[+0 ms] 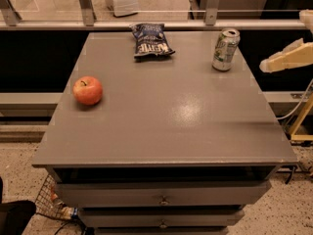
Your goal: Pick 7up can
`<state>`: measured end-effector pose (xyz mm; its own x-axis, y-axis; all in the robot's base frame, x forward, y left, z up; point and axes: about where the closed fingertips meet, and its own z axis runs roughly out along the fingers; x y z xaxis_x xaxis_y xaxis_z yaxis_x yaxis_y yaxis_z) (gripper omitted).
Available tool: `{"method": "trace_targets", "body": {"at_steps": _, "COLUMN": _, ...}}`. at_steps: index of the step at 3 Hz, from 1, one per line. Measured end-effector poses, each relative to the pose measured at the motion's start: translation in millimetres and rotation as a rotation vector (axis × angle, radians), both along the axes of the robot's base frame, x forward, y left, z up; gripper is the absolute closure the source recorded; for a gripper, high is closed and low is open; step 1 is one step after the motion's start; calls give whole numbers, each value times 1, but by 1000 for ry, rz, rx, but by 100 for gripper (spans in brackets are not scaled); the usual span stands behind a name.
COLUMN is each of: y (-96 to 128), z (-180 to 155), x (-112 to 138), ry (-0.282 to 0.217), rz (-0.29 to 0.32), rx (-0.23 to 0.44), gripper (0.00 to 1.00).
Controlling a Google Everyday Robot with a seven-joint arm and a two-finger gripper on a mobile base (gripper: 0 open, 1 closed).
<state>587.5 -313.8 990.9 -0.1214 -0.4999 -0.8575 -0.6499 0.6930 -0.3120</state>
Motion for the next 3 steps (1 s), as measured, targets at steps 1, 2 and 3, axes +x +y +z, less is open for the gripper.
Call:
{"method": "trace_targets", "body": {"at_steps": 1, "y": 10, "z": -16, "x": 21, "ry": 13, "rz": 17, "rx": 64, "gripper": 0}}
{"method": "trace_targets", "body": {"at_steps": 2, "y": 20, "z": -35, "x": 47, "ry": 0, "rz": 45, "rx": 154, "gripper": 0}}
{"method": "trace_targets", "body": {"at_steps": 3, "y": 25, "z": -48, "x": 65, "ry": -22, "rz": 76, "rx": 220, "gripper": 0}}
